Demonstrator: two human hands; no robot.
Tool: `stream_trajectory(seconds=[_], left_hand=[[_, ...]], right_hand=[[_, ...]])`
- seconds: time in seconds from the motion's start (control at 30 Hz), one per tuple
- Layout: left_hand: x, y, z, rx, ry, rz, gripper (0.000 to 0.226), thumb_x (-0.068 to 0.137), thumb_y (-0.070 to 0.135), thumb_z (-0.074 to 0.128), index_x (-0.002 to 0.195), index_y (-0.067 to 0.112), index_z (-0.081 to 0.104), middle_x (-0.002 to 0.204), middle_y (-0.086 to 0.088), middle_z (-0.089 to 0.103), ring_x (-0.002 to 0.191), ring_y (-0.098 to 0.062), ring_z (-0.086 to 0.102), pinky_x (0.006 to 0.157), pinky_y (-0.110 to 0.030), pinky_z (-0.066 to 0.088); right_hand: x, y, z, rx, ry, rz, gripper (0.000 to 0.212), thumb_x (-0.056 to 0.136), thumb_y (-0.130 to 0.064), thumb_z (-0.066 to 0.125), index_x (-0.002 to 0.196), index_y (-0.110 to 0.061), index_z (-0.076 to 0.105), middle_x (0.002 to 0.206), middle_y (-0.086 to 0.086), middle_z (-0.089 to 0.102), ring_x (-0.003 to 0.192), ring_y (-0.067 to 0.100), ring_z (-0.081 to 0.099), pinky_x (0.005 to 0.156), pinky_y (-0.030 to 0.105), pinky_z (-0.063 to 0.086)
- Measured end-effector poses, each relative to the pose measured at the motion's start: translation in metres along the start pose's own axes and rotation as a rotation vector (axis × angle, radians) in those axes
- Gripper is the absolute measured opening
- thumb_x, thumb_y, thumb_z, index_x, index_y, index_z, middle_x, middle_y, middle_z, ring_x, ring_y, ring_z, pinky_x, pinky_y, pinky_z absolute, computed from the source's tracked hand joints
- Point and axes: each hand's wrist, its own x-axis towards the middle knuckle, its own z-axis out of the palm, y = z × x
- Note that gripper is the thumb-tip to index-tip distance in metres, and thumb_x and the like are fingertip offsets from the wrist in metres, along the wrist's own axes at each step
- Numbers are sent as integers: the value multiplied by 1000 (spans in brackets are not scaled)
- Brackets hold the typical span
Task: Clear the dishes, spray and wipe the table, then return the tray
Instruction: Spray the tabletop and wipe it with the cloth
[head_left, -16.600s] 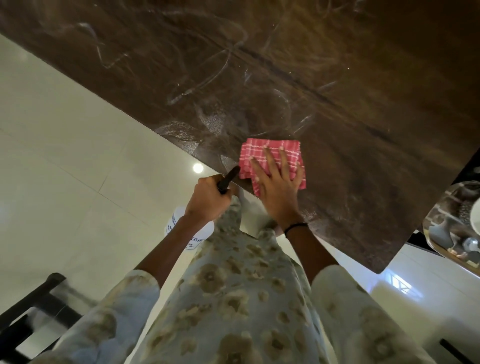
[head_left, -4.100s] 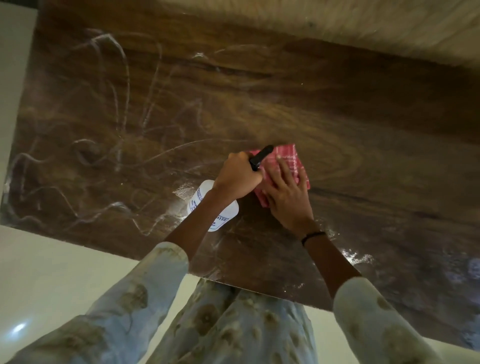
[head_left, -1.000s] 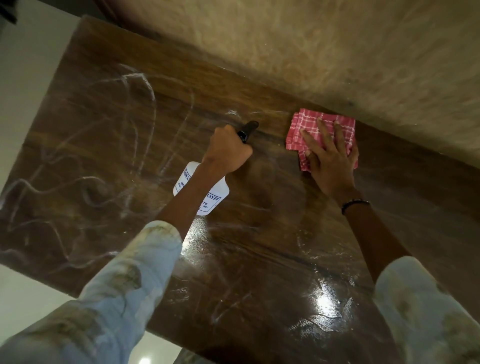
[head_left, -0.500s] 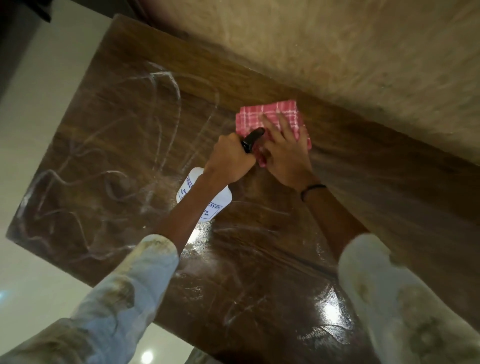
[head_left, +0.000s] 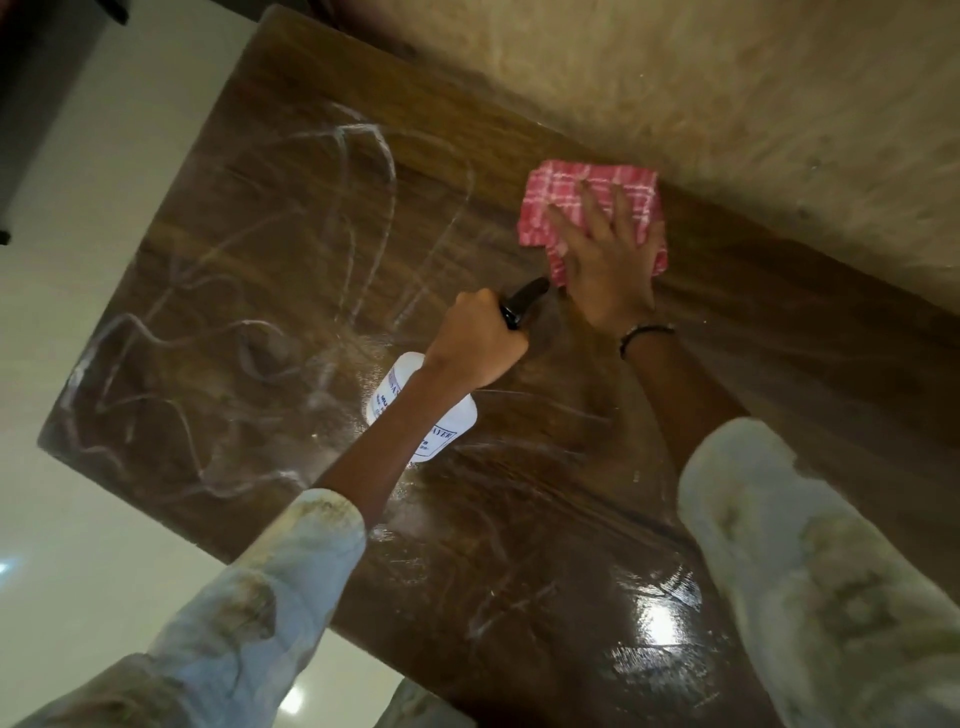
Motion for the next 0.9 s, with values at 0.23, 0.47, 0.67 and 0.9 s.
stream_trajectory(seconds=[0.23,0.47,0.67,0.9], left_hand=[[-23,-10,12,39,-85,-9,18,81,14,60,93,1,64,68,-10,58,68,-33,61,58,-29,45],[-62,-17,40,25,-216,9,9,79,11,57,72,8,51,55,-2,45,51,-24,47,50,-28,37],[-85,-24,55,54,-196,-20,18,79,12,58,67,11,44,58,1,40,54,-20,43,49,-27,36],[-80,-31,39,4,-85,-91,16,79,11,59,89,-2,60,72,-8,52,67,-27,53,61,-31,42]], right_hand=[[-91,43,12,-115,-36,-111,50,94,-36,32,144,-37,33,156,3,27,143,35,22,102,66,28],[-107,61,3,-27,35,153,52,99,-24,42,147,-38,27,160,-2,12,147,32,5,108,69,15],[-111,64,3,-15,11,147,54,99,-23,41,148,-39,25,161,-2,9,147,33,2,107,70,13],[-110,49,3,34,7,163,54,98,-22,42,147,-40,27,161,-4,8,147,33,-1,107,72,7]])
